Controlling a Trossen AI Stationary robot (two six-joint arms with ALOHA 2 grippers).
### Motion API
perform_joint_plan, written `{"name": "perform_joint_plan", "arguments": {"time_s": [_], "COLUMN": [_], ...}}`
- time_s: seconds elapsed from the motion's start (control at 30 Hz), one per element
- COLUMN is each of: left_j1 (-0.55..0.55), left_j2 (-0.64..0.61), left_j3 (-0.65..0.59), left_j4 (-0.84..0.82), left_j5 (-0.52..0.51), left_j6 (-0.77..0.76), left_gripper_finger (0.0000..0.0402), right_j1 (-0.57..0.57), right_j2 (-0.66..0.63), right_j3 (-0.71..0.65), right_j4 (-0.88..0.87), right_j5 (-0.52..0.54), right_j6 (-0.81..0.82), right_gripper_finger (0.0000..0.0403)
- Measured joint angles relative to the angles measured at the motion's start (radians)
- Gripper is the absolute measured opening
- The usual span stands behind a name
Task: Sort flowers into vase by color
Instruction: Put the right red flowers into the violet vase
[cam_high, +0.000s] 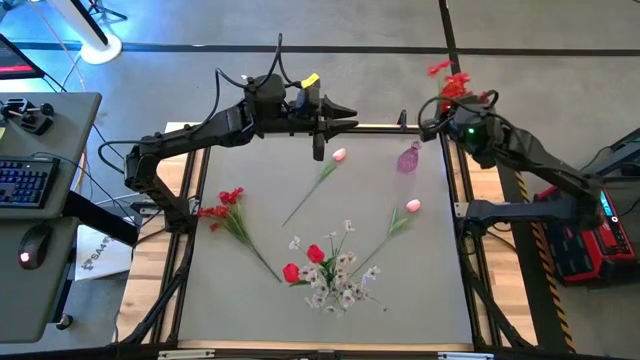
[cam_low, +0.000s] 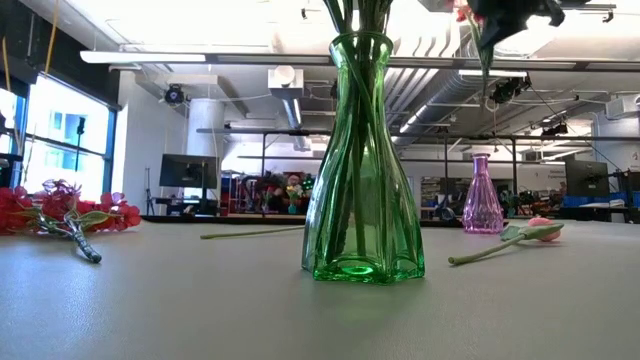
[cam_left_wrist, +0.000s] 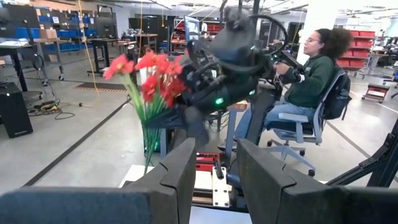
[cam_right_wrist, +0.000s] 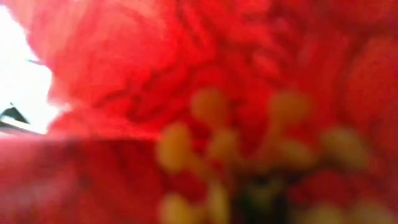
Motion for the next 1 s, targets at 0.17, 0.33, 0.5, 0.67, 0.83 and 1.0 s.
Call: {"name": "perform_joint_plan", "arguments": {"time_s": [0.17, 0.33, 0.5, 0.67, 0.83, 1.0], "left_j1": [0.000, 0.000, 0.000, 0.000, 0.000, 0.000], "left_j2": [0.000, 0.000, 0.000, 0.000, 0.000, 0.000], "left_j3": [0.000, 0.000, 0.000, 0.000, 0.000, 0.000], "left_j4": [0.000, 0.000, 0.000, 0.000, 0.000, 0.000], "left_j5": [0.000, 0.000, 0.000, 0.000, 0.000, 0.000], "left_j6": [0.000, 0.000, 0.000, 0.000, 0.000, 0.000], "left_gripper_finger": [0.0102, 0.0102, 0.0102, 0.0102, 0.0102, 0.0102], "right_j1": [-0.081, -0.113, -0.117, -0.117, -0.117, -0.117], "right_j2": [0.002, 0.002, 0.002, 0.002, -0.006, -0.021], "right_j3": [-0.055, -0.093, -0.095, -0.095, -0.086, -0.037], "right_j4": [0.028, 0.085, 0.064, 0.064, 0.104, 0.078], "right_j5": [-0.064, -0.137, -0.138, -0.156, -0.143, -0.138], "right_j6": [-0.011, -0.014, -0.012, -0.013, -0.076, -0.090], "right_gripper_finger": [0.0000, 0.0000, 0.0000, 0.0000, 0.0000, 0.0000]}}
